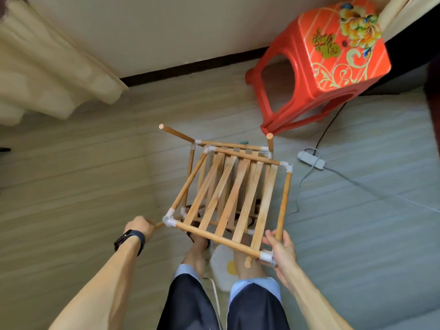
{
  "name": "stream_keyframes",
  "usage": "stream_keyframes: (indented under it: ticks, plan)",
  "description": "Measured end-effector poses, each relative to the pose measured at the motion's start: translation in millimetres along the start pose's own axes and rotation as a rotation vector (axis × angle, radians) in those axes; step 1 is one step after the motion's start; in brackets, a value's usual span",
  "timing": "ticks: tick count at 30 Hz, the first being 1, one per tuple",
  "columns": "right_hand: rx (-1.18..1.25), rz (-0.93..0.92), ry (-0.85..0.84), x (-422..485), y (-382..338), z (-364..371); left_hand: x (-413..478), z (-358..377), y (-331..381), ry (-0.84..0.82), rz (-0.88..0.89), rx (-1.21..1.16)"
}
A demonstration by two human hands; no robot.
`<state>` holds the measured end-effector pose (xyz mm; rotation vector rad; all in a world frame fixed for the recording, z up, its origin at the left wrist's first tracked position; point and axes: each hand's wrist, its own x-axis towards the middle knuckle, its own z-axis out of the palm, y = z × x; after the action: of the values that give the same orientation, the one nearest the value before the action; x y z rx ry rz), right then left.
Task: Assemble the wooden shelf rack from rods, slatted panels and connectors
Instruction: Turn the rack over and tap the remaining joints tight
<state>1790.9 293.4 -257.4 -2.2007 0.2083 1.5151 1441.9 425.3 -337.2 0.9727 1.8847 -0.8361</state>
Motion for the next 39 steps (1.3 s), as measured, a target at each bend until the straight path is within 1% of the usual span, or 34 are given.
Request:
stream_keyframes:
  ticks: [2,4,9,12,15,19,21,25,28,30,33,35,36,39]
  plan:
    - [0.004,0.013,0.005,-6.8,4.9,14.7,6.3,-3.5,-17.0,-0.012,-0.015,-0.033]
    - [0.005,0.024,0.014,-12.6,9.5,32.2,8.1,-9.1,-32.6,-0.011,-0.041,-0.115]
    - [0.046,-0.056,0.036,-27.6,0.4,93.7,21.3,-12.1,-67.5,-0.036,-0.054,-0.477]
    - [-0.012,-0.130,0.026,-26.8,-14.3,122.3,28.6,-10.6,-80.9,0.011,-0.101,-0.722]
    - [-0.089,-0.204,-0.016,-15.0,-39.4,139.8,27.7,-15.3,-89.4,0.015,-0.116,-0.891]
    - [-0.208,-0.296,-0.090,3.0,-84.6,166.2,28.5,-21.6,-89.0,0.070,-0.128,-1.108]
    - [-0.265,-0.334,-0.124,15.1,-108.4,177.9,30.8,-28.6,-78.0,0.120,-0.093,-1.083]
    - [-0.379,-0.374,-0.173,47.4,-147.1,187.9,43.4,-36.5,-48.3,0.204,0.003,-0.899]
    - [-0.407,-0.422,-0.209,56.1,-161.0,187.8,51.2,-33.9,-34.0,0.339,-0.010,-0.871]
    - [-0.415,-0.472,-0.220,55.8,-164.0,182.6,51.7,-32.3,-32.3,0.372,-0.023,-0.840]
    - [-0.391,-0.518,-0.262,46.0,-166.8,165.5,45.9,-36.2,-33.5,0.285,-0.013,-0.831]
    - [-0.377,-0.542,-0.304,33.1,-170.4,150.6,30.1,-47.9,-36.4,0.179,-0.017,-0.925]
    - [-0.374,-0.553,-0.320,24.4,-172.4,142.9,20.0,-55.2,-38.1,0.152,-0.025,-0.983]
    - [-0.362,-0.574,-0.358,4.0,-175.5,125.8,-7.4,-80.2,-39.4,0.203,0.038,-1.120]
